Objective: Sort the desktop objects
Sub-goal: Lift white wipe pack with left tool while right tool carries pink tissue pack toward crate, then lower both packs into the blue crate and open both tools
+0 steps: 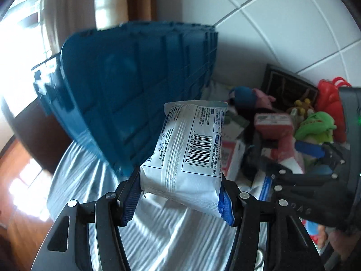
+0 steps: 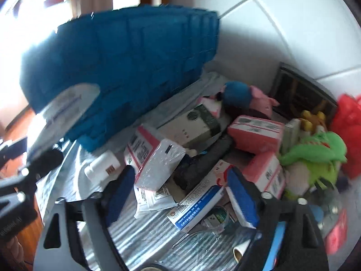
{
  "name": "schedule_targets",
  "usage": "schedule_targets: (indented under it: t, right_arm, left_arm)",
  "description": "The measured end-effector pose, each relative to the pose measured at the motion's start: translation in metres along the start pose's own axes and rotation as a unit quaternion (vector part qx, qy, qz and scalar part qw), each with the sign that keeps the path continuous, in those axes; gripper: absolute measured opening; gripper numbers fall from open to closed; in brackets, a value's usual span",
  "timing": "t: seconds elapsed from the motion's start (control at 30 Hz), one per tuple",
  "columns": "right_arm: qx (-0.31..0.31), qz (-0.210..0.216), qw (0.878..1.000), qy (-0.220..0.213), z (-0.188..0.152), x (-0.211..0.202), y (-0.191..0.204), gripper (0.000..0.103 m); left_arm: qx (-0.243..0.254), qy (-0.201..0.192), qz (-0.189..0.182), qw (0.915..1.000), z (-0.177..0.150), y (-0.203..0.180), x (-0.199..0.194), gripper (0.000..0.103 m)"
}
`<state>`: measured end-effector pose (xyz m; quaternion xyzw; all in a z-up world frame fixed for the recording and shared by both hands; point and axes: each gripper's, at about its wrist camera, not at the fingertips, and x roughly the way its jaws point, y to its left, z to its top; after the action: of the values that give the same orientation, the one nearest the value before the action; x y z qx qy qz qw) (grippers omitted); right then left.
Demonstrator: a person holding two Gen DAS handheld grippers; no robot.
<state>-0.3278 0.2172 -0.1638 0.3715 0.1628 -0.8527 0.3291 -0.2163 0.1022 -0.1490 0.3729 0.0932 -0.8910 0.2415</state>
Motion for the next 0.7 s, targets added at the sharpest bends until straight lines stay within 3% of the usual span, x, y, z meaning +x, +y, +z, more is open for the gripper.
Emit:
schedule_targets:
  t: [0.07,0.2,0.43,0.57,0.7]
  right_arm:
    - [-0.049,0.021,0.999,0.006,0.003,0.013,0.005,0.103]
    - [-0.13,0.059,0.99,0.009,0.004,0.039,0.015,0.103]
    - [-0.24,0.084,0.967,0.009,-0.005,0.07,0.028,0.103]
    - [-0.295,0.099,0.95,-0.003,-0.007,0.08,0.033,0.103]
    - [-0.32,0.113,0.941,0.014,-0.009,0.105,0.039,0.103]
  left_arm:
    - [-0.029,0.022,0.036,0.9987,-0.015,0.004,0.012,0.059]
    - [-0.068,0.053,0.092,0.992,-0.036,0.015,0.036,0.059]
    - [-0.141,0.101,0.13,0.9763,-0.048,0.004,0.089,0.057]
    - [-0.151,0.116,0.14,0.9717,-0.049,-0.003,0.107,0.057]
    - [-0.155,0.129,0.153,0.9674,-0.05,-0.001,0.117,0.054]
